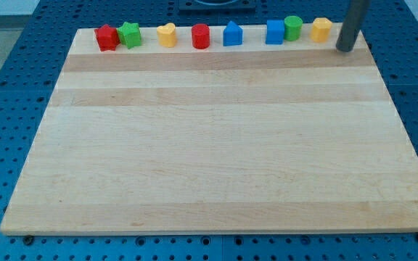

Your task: Place your arm to the right of the hexagon

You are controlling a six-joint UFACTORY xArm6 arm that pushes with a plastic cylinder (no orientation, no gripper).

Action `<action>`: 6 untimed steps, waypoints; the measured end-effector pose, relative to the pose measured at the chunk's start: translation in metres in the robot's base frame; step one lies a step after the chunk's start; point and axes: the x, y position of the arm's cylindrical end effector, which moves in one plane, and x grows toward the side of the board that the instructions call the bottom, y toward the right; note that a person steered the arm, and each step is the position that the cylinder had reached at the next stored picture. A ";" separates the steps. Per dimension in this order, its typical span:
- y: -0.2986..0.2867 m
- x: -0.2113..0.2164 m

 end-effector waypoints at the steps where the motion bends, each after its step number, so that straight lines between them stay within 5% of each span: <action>1: 0.009 -0.022; 6: 0.008 -0.023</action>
